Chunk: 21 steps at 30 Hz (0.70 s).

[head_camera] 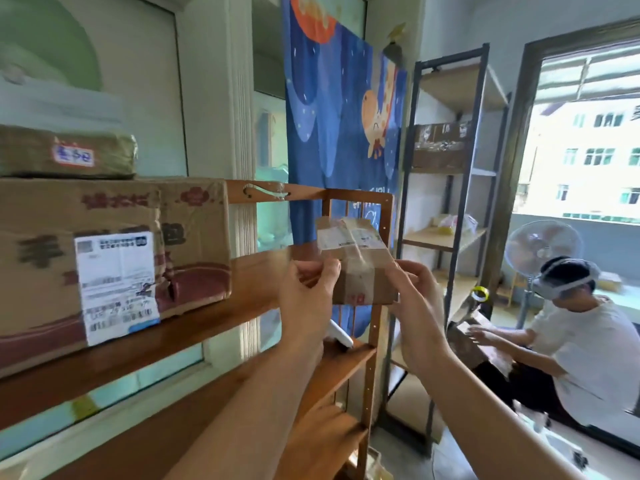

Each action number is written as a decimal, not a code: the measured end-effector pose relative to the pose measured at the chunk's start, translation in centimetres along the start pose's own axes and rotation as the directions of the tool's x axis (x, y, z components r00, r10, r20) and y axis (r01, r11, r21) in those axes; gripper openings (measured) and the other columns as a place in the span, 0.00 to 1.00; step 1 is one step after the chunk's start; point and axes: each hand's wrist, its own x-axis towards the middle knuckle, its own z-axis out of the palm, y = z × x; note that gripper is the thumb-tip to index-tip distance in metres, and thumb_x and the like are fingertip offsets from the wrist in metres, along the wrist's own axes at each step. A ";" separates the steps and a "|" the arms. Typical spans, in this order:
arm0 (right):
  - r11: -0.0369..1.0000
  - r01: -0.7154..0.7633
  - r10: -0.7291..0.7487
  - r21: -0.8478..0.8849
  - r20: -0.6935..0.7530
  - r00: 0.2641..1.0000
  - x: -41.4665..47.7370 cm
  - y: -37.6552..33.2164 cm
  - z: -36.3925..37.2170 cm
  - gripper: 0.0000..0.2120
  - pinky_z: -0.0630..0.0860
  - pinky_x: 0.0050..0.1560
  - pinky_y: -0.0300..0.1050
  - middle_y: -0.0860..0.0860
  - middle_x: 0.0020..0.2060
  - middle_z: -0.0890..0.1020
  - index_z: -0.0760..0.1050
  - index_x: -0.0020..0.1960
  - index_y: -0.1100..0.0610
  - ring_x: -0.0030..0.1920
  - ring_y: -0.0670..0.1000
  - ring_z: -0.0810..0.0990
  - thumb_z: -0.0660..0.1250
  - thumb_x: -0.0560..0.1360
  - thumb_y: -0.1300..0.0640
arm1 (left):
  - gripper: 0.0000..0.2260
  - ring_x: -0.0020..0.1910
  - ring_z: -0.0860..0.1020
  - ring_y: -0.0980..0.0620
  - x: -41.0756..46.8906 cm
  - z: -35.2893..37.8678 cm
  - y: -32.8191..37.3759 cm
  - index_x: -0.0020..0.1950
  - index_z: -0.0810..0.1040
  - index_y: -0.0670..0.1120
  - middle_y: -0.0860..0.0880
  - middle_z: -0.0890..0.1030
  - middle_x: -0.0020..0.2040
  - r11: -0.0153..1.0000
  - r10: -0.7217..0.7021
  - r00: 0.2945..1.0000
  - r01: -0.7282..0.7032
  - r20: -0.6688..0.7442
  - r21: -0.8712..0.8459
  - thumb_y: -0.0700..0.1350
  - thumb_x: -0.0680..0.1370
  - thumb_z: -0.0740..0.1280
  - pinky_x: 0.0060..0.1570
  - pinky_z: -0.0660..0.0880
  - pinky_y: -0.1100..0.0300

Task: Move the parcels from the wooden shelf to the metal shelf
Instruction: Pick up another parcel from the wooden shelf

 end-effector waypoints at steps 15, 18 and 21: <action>0.968 -0.152 0.046 0.202 0.453 0.890 -23.1 -10.6 5.3 0.11 0.79 0.48 0.56 0.52 0.43 0.87 0.85 0.50 0.49 0.45 0.54 0.86 0.70 0.73 0.63 | 0.25 0.61 0.81 0.54 -19.6 -23.5 12.0 0.73 0.67 0.62 0.52 0.79 0.67 0.929 0.370 0.917 -0.366 -0.147 0.055 0.47 0.79 0.69 0.58 0.77 0.54; 0.932 -0.240 0.052 0.273 0.553 0.832 -27.0 -11.9 9.0 0.10 0.78 0.48 0.54 0.53 0.46 0.87 0.81 0.54 0.53 0.47 0.53 0.85 0.68 0.77 0.66 | 0.14 0.51 0.84 0.57 -22.5 -30.8 14.2 0.64 0.77 0.58 0.50 0.83 0.58 0.927 0.375 0.903 -0.356 -0.211 0.121 0.50 0.79 0.69 0.46 0.78 0.57; 0.895 -0.336 0.082 0.294 0.631 0.772 -31.1 -13.1 13.2 0.11 0.78 0.55 0.61 0.58 0.53 0.86 0.75 0.58 0.56 0.52 0.58 0.84 0.70 0.76 0.63 | 0.11 0.55 0.83 0.48 -26.2 -37.4 16.3 0.52 0.78 0.55 0.46 0.83 0.56 0.926 0.373 0.893 -0.344 -0.250 0.153 0.57 0.74 0.71 0.50 0.77 0.50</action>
